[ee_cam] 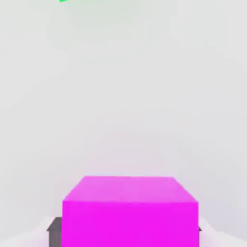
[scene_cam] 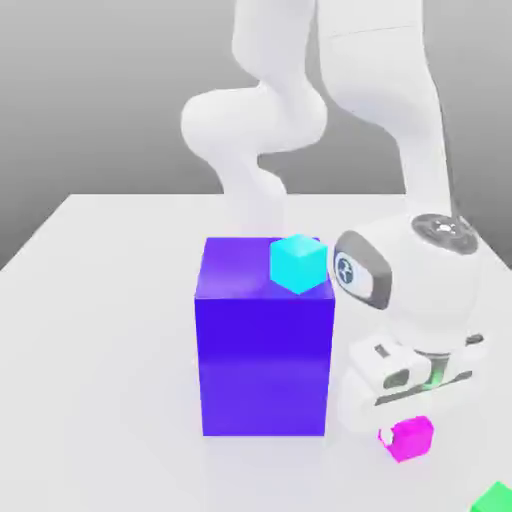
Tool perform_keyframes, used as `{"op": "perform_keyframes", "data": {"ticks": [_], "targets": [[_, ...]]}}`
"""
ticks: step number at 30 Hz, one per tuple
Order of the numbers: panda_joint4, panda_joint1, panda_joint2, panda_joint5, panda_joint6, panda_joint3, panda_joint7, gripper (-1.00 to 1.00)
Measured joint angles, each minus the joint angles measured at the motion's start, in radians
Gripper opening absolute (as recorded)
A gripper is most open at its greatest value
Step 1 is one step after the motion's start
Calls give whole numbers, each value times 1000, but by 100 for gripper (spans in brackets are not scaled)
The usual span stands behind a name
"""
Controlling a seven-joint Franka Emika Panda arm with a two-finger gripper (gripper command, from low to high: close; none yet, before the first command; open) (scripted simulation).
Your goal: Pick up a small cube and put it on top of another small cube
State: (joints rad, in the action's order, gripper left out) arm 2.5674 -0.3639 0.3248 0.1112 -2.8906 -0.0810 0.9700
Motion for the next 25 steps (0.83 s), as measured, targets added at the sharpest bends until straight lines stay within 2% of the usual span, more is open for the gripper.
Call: {"op": "perform_keyframes", "data": {"ticks": [4, 17, 21, 22, 25], "targets": [[13, 22, -122, -44, 109, -33, -48, -100], [-441, 89, 41, 1, 410, -117, -568, -100], [-492, 78, 159, 35, 344, -100, -597, -100], [-495, 74, 182, 42, 325, -95, -594, 100], [-495, 74, 182, 42, 325, -95, -594, 100]]}}
